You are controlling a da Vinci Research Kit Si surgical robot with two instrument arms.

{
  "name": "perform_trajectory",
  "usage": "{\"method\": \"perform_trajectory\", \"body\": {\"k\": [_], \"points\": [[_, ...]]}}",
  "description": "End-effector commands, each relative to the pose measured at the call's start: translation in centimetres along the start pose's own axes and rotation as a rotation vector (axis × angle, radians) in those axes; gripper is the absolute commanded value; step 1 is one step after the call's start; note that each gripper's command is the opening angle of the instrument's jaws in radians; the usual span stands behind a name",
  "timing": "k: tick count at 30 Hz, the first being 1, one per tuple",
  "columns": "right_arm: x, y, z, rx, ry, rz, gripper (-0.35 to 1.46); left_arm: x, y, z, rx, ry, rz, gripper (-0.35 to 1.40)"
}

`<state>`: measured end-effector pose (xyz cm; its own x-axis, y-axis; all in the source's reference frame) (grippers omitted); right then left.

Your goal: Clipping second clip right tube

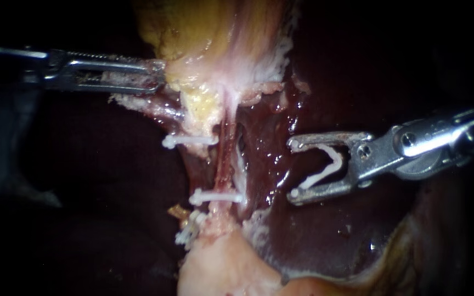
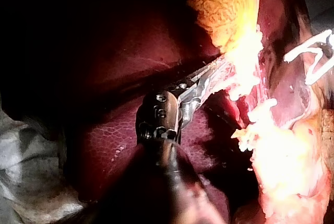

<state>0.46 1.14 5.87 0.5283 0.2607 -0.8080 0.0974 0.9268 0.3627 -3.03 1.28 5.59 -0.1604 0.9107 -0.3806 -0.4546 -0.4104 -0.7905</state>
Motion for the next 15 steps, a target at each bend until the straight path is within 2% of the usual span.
{"method": "perform_trajectory", "body": {"k": [1, 5, 9, 15], "points": [[0.0, 0.0, 0.0, 0.0, 0.0, 0.0, 0.5, 0.0, 0.0, -0.01, -0.001, 0.0, 0.0, -0.35], [0.0, 0.0, 0.0, 0.0, 0.0, 0.0, 0.5, 0.02, 0.02, -0.08, -0.005, -0.002, -0.001, -0.35], [0.01, 0.0, 0.0, -0.001, 0.003, 0.0, 0.5, 0.18, 0.07, -0.33, -0.009, -0.009, -0.01, -0.35], [0.01, 0.0, 0.0, 0.002, 0.004, 0.0, 0.5, 0.45, 0.13, -0.74, 0.0, 0.038, -0.002, -0.35]]}}
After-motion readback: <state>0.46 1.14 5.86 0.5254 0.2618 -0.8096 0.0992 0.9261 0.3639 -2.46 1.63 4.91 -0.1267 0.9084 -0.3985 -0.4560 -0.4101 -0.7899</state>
